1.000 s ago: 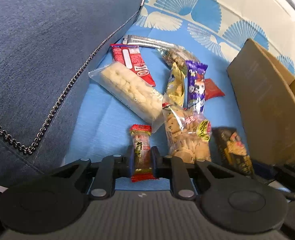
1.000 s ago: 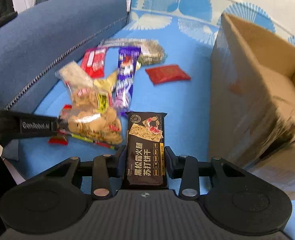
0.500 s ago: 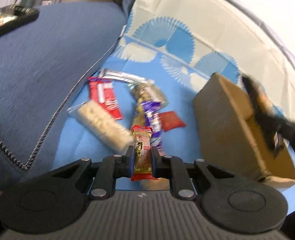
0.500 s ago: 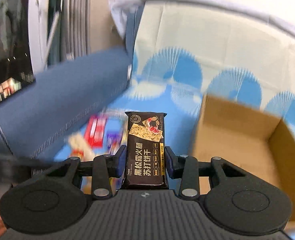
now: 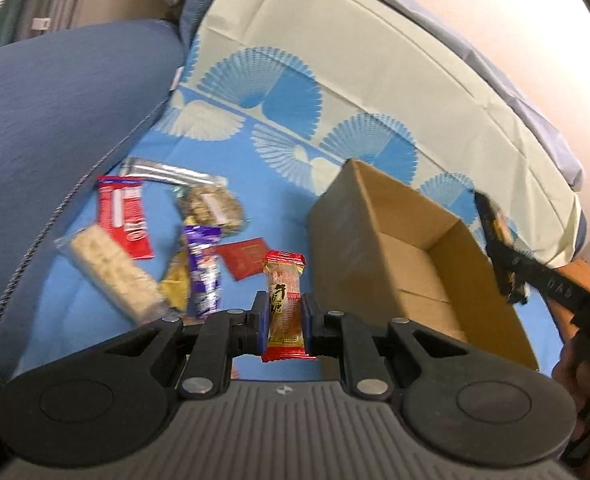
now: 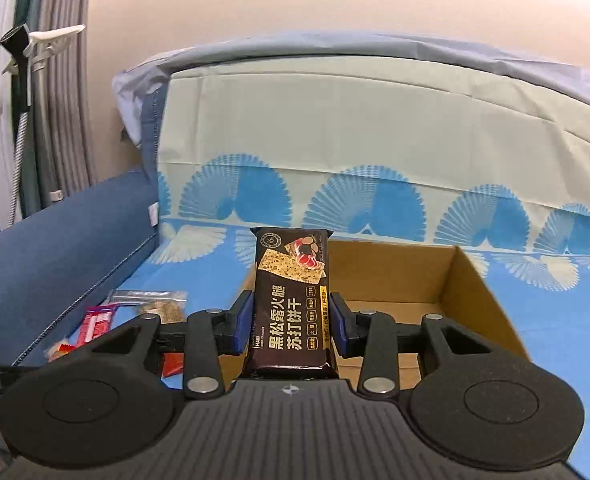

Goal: Organize snacks
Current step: 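Carry both snacks over the box and release them inside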

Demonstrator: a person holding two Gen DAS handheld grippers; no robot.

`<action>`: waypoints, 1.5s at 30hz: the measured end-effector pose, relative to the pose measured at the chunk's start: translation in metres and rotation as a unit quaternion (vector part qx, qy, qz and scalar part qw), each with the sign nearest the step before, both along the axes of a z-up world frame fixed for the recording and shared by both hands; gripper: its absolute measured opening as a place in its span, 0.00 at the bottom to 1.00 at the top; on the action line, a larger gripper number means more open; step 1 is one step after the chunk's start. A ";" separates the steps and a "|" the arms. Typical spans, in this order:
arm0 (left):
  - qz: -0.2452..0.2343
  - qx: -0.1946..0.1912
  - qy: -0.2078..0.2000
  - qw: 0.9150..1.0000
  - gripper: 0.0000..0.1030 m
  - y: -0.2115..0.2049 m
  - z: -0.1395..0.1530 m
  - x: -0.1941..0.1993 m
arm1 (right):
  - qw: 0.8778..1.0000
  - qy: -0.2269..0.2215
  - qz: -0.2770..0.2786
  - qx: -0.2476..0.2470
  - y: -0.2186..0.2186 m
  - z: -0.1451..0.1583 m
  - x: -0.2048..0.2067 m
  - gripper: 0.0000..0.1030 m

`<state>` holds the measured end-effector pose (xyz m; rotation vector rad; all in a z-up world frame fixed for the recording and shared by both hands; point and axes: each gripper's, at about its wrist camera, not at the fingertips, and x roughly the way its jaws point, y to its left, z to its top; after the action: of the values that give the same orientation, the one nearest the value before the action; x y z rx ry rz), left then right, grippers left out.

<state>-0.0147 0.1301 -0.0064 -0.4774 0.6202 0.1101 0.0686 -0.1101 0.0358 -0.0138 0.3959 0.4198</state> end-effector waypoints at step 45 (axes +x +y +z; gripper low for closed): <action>-0.153 0.025 -0.050 0.987 0.17 -0.118 0.020 0.096 | 0.986 0.047 -0.156 0.035 -0.080 -0.025 0.027 0.40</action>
<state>0.0816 0.0122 0.0138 -0.3317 0.5851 -0.1889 0.0955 -0.1902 0.0104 0.1358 0.4674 0.1241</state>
